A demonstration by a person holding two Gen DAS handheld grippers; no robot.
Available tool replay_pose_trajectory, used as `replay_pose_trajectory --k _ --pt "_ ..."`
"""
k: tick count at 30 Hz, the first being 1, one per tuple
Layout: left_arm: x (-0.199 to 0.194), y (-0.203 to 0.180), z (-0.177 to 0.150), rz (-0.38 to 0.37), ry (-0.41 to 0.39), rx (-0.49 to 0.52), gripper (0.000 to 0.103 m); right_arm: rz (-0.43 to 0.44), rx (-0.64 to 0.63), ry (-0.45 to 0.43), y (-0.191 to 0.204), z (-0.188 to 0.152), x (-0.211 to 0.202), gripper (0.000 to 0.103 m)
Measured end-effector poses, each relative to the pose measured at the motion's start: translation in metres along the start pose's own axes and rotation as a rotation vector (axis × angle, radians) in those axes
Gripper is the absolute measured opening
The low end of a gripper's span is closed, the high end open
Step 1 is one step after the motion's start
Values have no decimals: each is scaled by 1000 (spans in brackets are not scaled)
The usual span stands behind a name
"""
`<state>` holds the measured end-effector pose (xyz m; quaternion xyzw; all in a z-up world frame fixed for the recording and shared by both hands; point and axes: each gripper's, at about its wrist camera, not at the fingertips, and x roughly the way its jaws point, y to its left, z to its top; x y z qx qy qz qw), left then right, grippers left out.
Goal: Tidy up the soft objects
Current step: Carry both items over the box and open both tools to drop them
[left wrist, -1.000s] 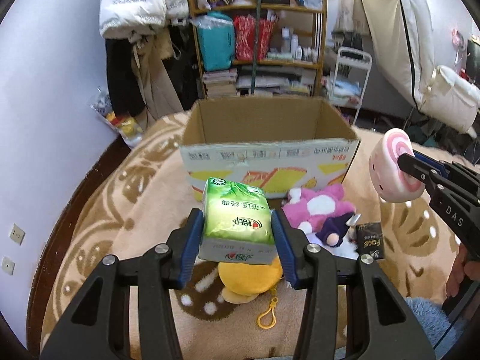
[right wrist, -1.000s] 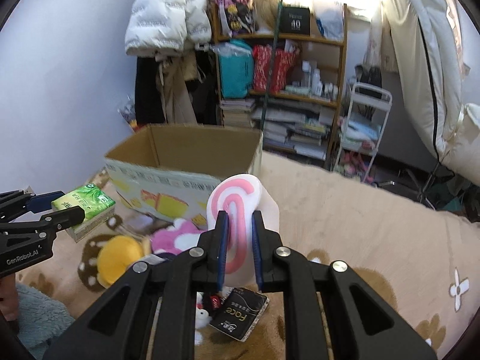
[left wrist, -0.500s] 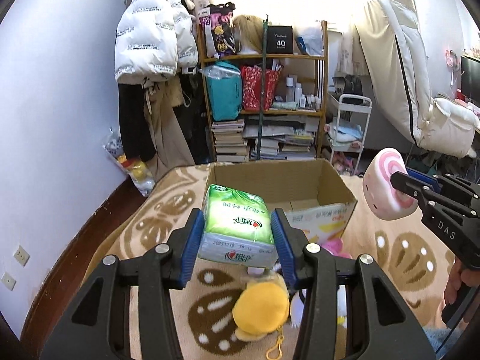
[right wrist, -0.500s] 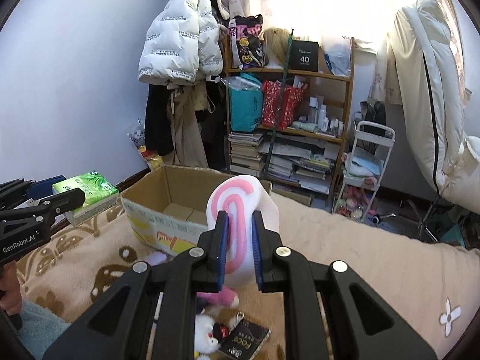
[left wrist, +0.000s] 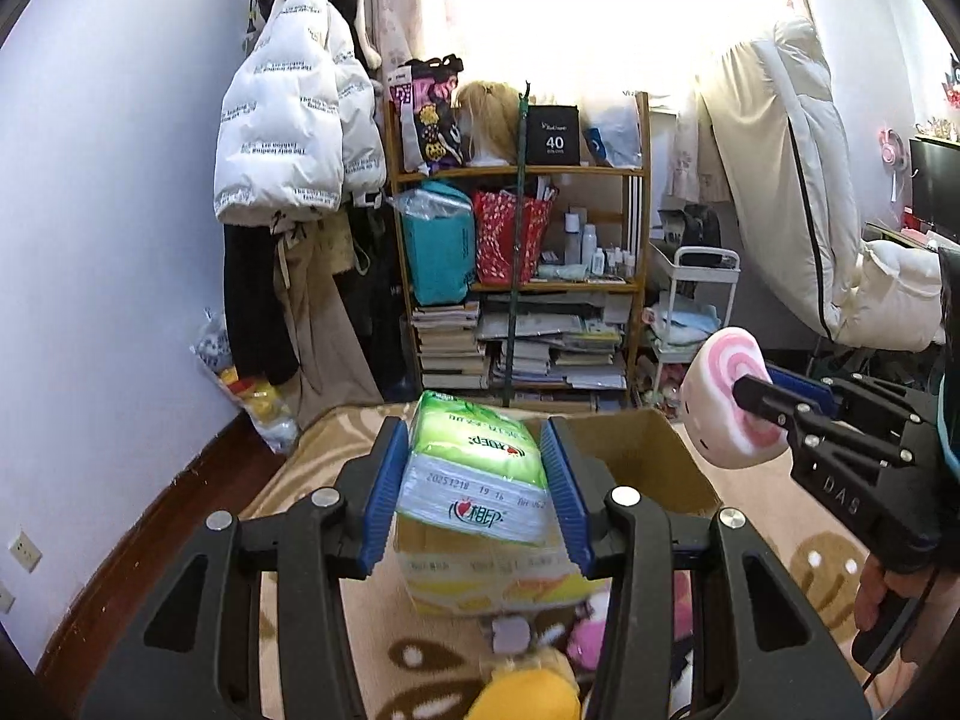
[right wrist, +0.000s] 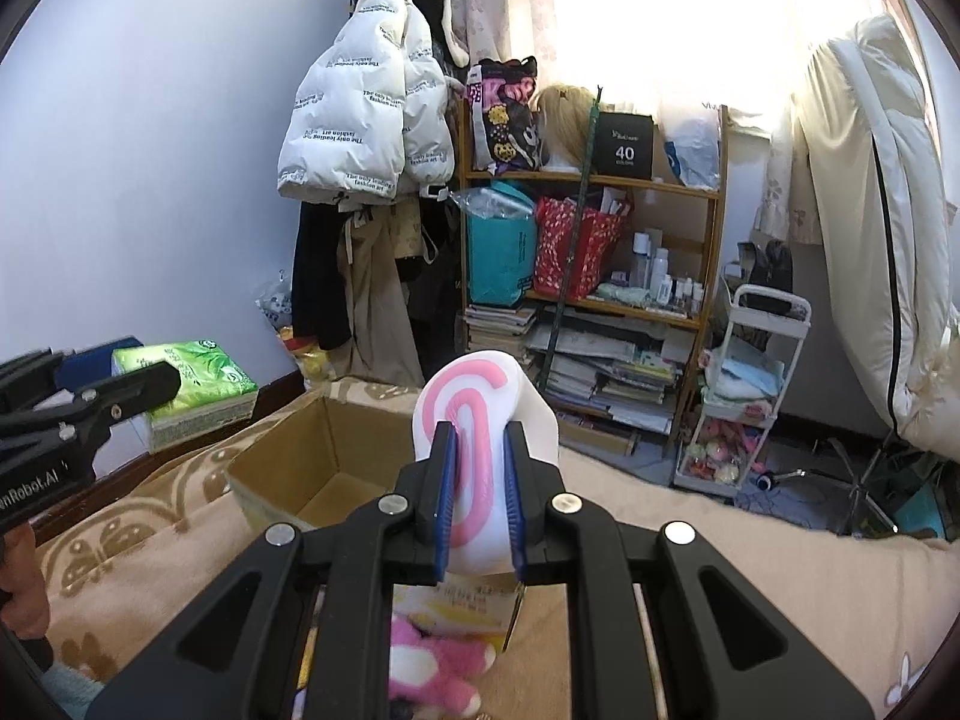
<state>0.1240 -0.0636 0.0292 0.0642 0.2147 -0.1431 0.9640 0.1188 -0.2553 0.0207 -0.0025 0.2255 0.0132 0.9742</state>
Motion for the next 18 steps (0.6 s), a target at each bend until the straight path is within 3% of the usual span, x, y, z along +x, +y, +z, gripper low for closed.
replay_pose_trajectory --k 5,7,11,14,18 --pt "16 -2 3 13 -20 2 45 8 11 -1 -1 4 19 16" --pt "21 -5 2 12 -22 10 35 10 17 -3 -2 4 23 16" --pt "42 -5 -2 -21 1 -15 35 17 25 -3 -3 -1 36 17" --pt "73 -5 -13 -5 87 -2 35 38 28 51 -1 -8 55 17" --pt "88 5 -25 8 136 -43 35 62 27 84 3 -19 67 17"
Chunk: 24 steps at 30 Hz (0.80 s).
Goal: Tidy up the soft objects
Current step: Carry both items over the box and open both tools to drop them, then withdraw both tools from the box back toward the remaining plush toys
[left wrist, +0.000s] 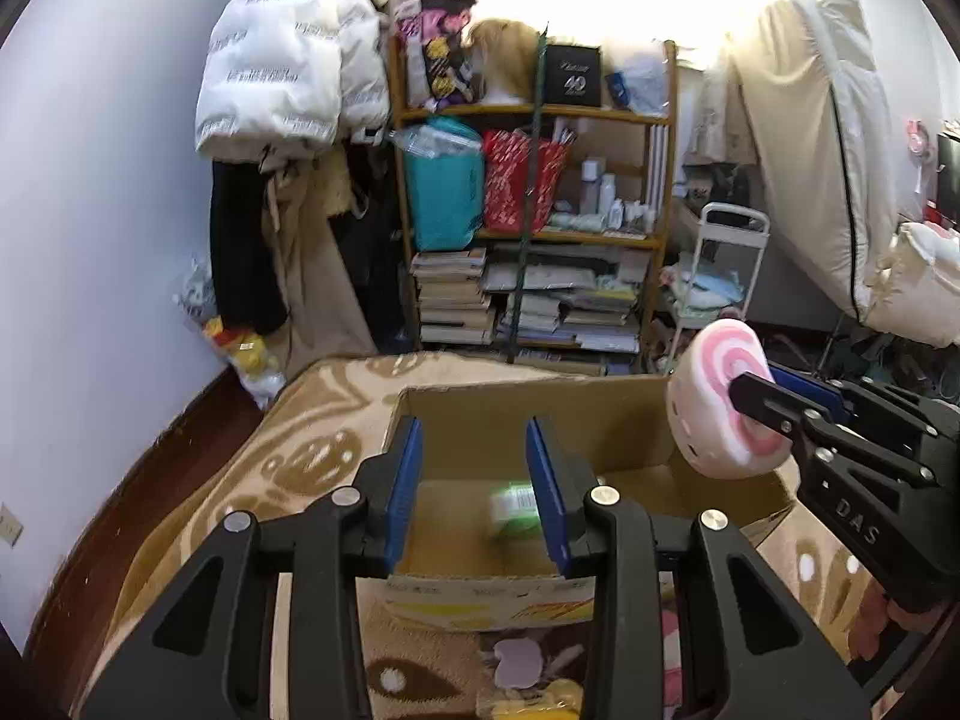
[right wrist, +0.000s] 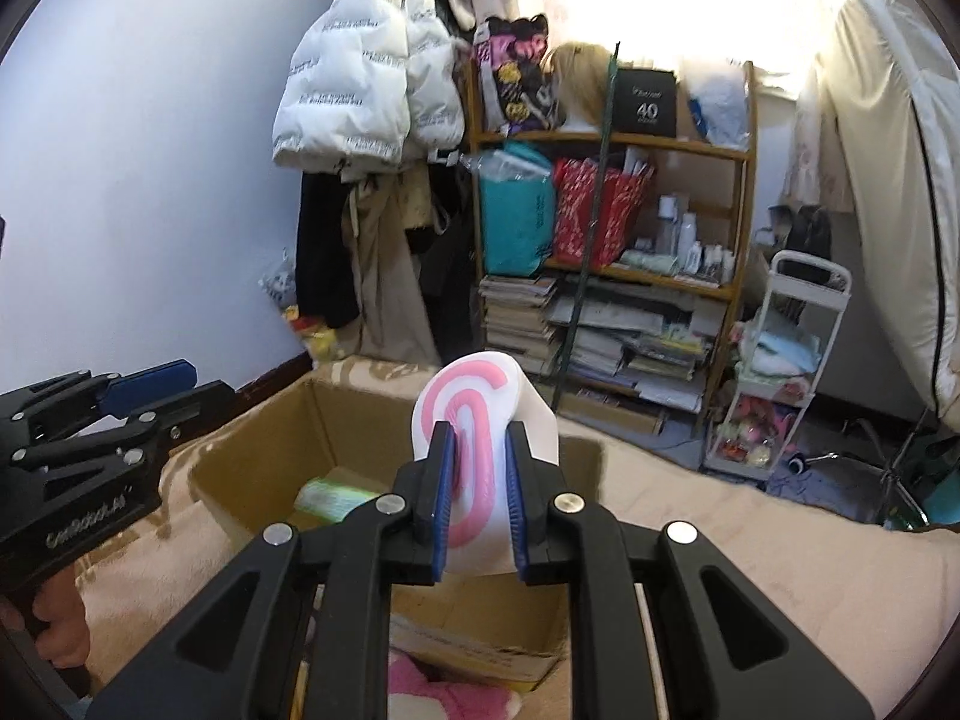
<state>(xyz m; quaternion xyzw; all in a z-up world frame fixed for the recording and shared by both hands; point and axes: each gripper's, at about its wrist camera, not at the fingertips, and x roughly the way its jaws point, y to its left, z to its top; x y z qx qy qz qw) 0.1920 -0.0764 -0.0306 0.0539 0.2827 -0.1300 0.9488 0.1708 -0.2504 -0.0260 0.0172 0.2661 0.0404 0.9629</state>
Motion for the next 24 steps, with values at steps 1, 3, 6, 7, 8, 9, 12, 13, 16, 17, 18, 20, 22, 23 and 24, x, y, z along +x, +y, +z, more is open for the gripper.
replay_pose_trajectory --k 1,3,6,7,8,9,12,13,16,17,18,20,22,23,24 --pt "4 1 -1 5 14 1 35 2 -1 7 1 -2 2 18" --pt "11 5 -3 16 44 -3 36 24 9 31 0 -4 9 19" --pt "17 12 -9 19 78 -24 38 44 27 46 -1 -7 13 21" --pt "17 14 -11 23 84 -26 42 41 25 48 -1 -7 13 21" --pt "17 16 -13 31 90 -25 46 41 23 48 -2 -8 13 22" --pt "15 16 -13 39 89 -23 53 44 26 51 -2 -8 13 22" --pt "9 17 -15 56 82 -15 59 45 33 52 -4 -9 8 28" --pt "7 17 -15 59 85 -19 61 42 35 52 -5 -8 6 31" --pt "-1 19 -13 50 96 -54 74 39 43 45 -5 -7 -2 38" --pt "-7 19 -12 49 89 -61 76 37 44 44 -5 -6 -6 39" --pt "-11 18 -11 54 82 -59 78 35 45 42 -4 -6 -10 45" --pt "-23 14 -10 69 66 -44 86 28 44 34 -3 -5 -18 60" --pt "-32 11 -10 83 55 -34 95 16 42 19 -1 -5 -30 69" --pt "-39 10 -11 87 50 -30 96 9 42 15 -1 -5 -35 74" --pt "-43 10 -11 85 50 -29 98 1 44 11 -1 -5 -40 80"
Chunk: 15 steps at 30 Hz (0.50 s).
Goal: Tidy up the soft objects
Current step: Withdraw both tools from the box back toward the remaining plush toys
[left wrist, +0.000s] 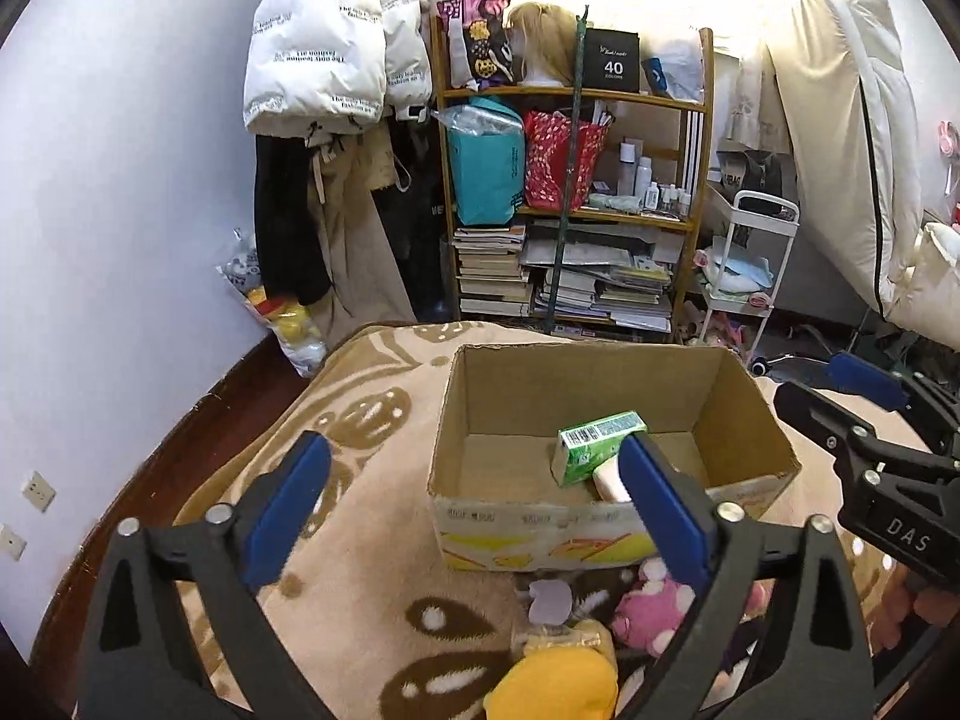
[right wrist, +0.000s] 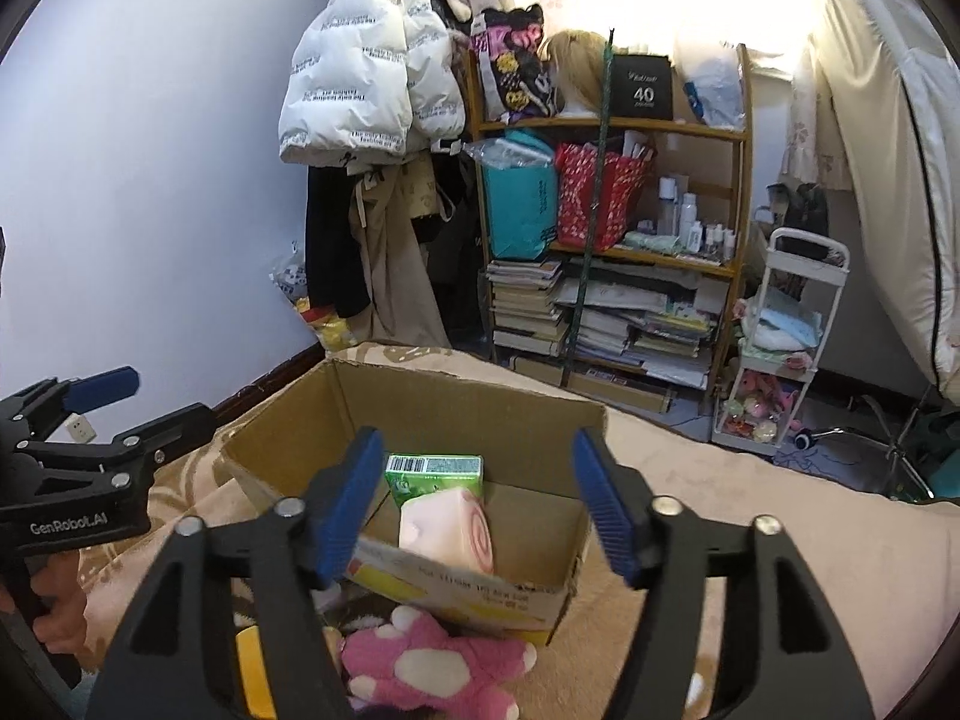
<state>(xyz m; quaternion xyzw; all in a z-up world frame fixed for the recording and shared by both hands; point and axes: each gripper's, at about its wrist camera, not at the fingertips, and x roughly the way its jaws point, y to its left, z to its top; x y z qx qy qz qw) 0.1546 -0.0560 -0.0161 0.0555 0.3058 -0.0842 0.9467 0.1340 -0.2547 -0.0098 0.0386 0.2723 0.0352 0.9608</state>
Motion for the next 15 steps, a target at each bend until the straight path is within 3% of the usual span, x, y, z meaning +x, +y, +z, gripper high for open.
replay_pose_trajectory --k 2,8,15 --pt "-9 0 -2 -11 3 -2 99 -8 10 -8 0 0 -10 89" --pt "-38 7 -16 -7 -3 -23 102 -16 45 -24 0 -3 -43 103" --pt "-60 21 -30 -11 34 -43 102 -35 31 -29 7 -12 -69 103"
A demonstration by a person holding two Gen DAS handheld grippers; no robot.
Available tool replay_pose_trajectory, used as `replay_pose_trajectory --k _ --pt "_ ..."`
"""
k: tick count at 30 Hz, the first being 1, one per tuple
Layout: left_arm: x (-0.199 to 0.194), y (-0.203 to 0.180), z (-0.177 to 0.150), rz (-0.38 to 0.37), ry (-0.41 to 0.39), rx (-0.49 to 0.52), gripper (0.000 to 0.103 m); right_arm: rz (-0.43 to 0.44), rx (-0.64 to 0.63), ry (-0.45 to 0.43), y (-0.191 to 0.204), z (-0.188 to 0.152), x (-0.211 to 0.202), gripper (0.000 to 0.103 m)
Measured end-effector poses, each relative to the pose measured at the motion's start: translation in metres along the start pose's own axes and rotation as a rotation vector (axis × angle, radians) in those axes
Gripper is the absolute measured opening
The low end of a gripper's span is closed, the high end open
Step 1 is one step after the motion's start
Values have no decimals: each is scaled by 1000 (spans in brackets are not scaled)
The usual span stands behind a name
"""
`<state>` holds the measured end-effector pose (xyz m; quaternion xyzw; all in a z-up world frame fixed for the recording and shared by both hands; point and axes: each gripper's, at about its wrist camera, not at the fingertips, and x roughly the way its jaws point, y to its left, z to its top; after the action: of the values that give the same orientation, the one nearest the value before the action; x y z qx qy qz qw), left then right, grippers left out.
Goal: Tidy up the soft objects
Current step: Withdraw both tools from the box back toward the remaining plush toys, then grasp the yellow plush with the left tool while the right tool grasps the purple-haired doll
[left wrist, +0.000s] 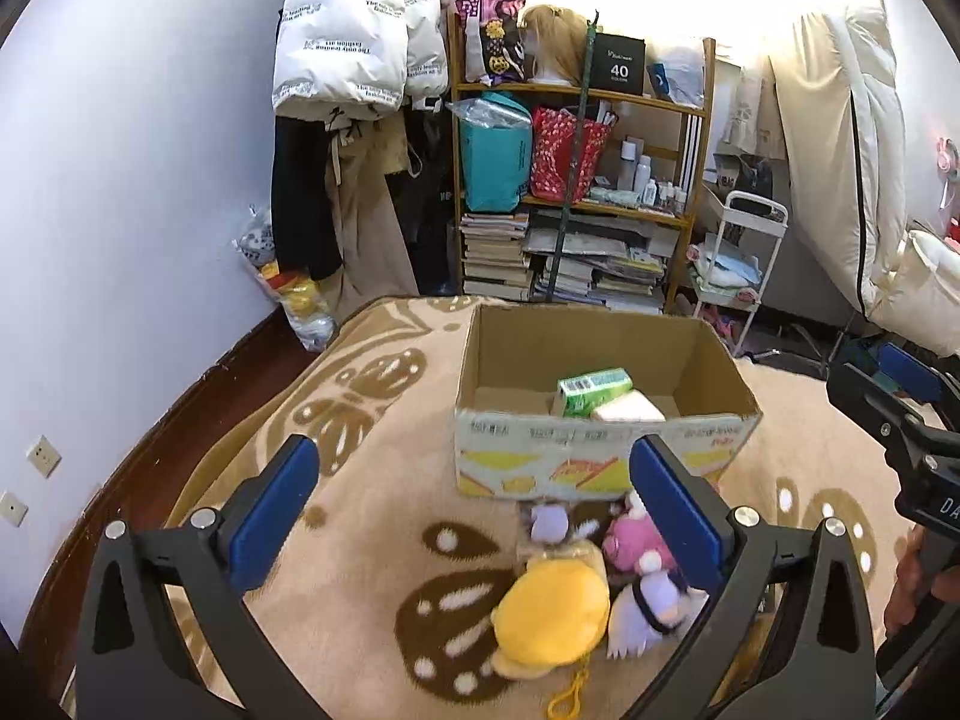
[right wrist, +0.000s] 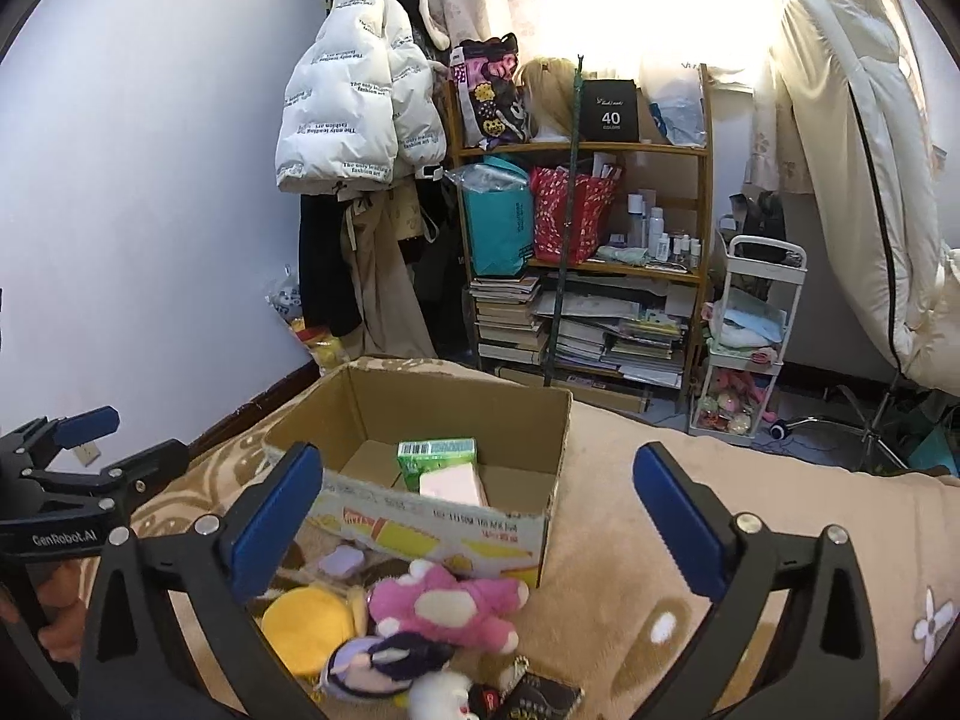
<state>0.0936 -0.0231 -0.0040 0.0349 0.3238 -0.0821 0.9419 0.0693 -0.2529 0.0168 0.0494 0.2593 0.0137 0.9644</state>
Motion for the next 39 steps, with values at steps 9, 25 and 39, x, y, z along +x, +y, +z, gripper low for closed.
replay_pose_trajectory --k 9,25,39 --pt "-14 4 -20 6 64 9 102 -8 5 20 5 -22 -17 103" --pt "26 2 -48 -32 249 8 102 -10 23 149 7 -61 10 103" --pt "68 -11 -62 -70 388 32 102 14 84 260 2 -74 45 97"
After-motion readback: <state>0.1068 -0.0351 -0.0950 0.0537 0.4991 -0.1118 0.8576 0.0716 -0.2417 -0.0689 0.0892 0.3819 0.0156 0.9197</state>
